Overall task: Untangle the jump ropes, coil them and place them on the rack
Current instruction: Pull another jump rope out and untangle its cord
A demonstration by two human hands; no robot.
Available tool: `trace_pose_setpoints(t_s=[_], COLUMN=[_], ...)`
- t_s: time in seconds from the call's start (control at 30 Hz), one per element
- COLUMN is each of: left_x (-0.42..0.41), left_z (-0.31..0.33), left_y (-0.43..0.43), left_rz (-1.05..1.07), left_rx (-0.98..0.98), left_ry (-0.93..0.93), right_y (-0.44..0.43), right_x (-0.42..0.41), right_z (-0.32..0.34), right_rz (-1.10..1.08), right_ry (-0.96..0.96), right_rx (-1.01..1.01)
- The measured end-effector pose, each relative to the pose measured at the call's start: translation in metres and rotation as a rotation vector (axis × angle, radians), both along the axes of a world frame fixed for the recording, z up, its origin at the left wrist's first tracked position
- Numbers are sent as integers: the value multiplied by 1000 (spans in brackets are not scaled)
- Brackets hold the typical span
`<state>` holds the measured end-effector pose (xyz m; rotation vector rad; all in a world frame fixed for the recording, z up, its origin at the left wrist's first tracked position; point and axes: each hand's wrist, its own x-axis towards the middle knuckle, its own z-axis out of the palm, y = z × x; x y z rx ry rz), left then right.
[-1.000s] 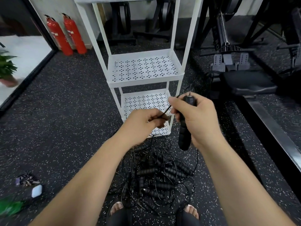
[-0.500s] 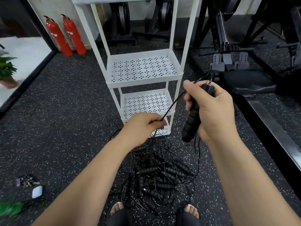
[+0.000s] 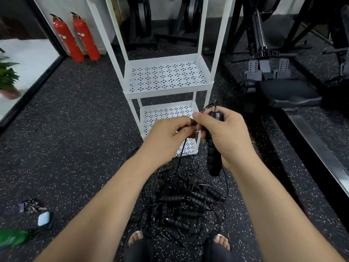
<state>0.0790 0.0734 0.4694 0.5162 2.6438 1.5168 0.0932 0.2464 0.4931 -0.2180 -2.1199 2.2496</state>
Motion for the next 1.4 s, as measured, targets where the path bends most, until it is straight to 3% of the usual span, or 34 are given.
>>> trace_pose_setpoints(t_s=[0.1, 0.3, 0.6, 0.83, 1.07, 1.4], left_x=[-6, -15, -19, -16, -8, -6], left_z=[-11, -53, -59, -38, 0, -12], left_y=[0, -10, -14, -10, 0, 1], left_rz=[16, -18, -34, -22, 2, 1], left_rx=[7, -216, -381, -244, -41, -2], left_ry=[-92, -237, -213, -156, 16, -80], right_y=[-2, 7, 19, 13, 4, 2], right_x=[2, 4, 5, 3, 1, 2], right_z=[3, 26, 35, 21, 2, 9], right_rz=[-25, -91, -158, -56, 29, -25], right_ry=[40, 142, 188, 95, -4, 55], right_rx=[-26, -144, -257, -205, -98, -100])
